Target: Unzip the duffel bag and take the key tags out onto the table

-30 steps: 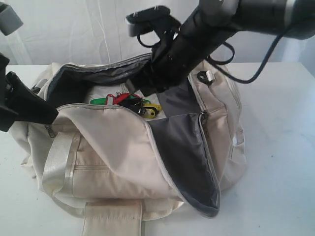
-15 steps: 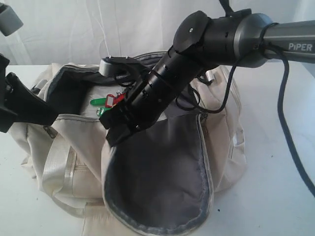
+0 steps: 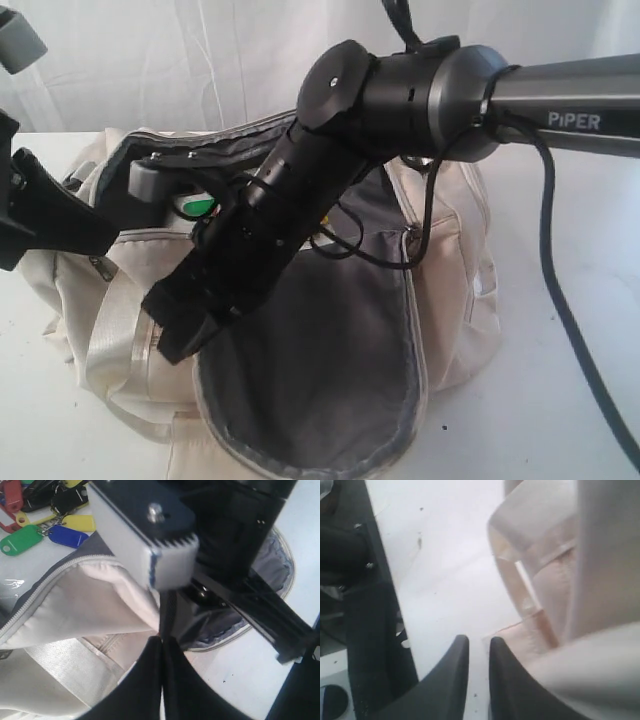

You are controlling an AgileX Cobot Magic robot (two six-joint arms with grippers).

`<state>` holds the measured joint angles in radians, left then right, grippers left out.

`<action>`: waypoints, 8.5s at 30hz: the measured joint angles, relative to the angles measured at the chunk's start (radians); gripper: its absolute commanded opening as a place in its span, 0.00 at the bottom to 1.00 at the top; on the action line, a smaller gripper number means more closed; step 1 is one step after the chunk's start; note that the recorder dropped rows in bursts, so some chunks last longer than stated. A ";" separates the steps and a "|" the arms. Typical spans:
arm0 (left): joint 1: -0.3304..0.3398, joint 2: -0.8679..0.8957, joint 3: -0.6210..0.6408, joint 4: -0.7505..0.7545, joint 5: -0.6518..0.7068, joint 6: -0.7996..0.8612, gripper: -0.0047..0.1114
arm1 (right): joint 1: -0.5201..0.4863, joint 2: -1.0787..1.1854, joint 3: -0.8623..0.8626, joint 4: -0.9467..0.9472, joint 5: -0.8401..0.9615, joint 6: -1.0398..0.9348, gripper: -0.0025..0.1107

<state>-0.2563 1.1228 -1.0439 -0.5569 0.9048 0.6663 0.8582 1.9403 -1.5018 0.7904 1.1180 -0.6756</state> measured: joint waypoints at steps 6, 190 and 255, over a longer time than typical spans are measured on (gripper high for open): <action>0.000 0.000 0.000 0.000 0.001 0.000 0.04 | 0.020 -0.014 -0.014 0.000 0.094 -0.066 0.15; -0.030 0.082 -0.021 0.171 0.019 -0.165 0.04 | -0.087 -0.501 -0.109 -0.729 -0.117 0.220 0.02; -0.030 0.082 -0.021 0.129 0.015 -0.165 0.04 | -0.087 -0.452 0.905 -1.307 -0.580 0.935 0.03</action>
<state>-0.2860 1.2052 -1.0650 -0.4276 0.9197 0.5013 0.7717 1.4881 -0.5972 -0.5166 0.5379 0.2595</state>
